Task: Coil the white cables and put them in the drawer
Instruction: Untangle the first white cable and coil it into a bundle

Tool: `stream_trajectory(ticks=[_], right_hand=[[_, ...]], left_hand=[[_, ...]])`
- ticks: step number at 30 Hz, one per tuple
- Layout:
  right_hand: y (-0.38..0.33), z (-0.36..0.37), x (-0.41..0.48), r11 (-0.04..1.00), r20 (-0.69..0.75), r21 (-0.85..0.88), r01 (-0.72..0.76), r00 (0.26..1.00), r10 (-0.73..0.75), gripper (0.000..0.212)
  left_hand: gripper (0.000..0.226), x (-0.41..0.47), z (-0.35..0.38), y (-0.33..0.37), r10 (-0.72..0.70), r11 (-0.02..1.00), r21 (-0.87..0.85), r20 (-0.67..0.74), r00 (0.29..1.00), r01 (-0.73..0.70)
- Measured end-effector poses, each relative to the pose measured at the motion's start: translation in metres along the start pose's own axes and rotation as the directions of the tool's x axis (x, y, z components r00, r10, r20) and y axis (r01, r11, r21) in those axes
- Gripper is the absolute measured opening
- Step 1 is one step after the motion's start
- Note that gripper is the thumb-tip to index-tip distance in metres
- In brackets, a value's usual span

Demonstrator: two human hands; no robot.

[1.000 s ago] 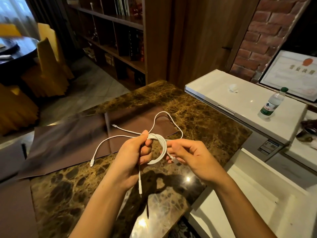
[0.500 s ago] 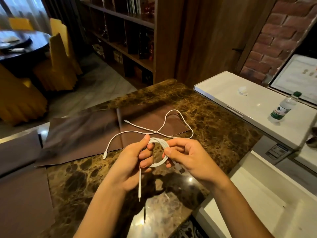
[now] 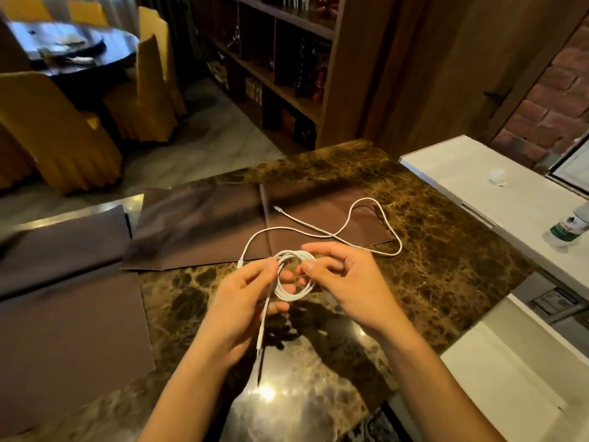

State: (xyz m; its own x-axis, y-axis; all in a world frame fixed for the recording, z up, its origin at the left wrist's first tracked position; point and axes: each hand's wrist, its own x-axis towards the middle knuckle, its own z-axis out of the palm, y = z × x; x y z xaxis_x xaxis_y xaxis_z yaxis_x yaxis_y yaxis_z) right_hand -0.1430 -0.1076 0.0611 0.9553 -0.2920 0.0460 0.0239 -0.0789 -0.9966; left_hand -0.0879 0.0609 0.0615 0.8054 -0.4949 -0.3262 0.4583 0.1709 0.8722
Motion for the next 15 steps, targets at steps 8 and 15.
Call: stream_trajectory(ticks=[8,15], right_hand=[[0.024,0.059,0.025,0.973,0.044,-0.230,0.017,0.999,-0.007,0.016],[0.043,0.117,0.038,0.858,0.153,-0.499,0.122,0.987,-0.052,0.018]], left_hand=[[0.026,-0.010,-0.066,-0.003,0.249,0.959,0.200,-0.259,0.933,-0.200],[0.024,-0.010,-0.128,-0.017,0.385,0.815,0.562,-0.347,0.855,-0.140]])
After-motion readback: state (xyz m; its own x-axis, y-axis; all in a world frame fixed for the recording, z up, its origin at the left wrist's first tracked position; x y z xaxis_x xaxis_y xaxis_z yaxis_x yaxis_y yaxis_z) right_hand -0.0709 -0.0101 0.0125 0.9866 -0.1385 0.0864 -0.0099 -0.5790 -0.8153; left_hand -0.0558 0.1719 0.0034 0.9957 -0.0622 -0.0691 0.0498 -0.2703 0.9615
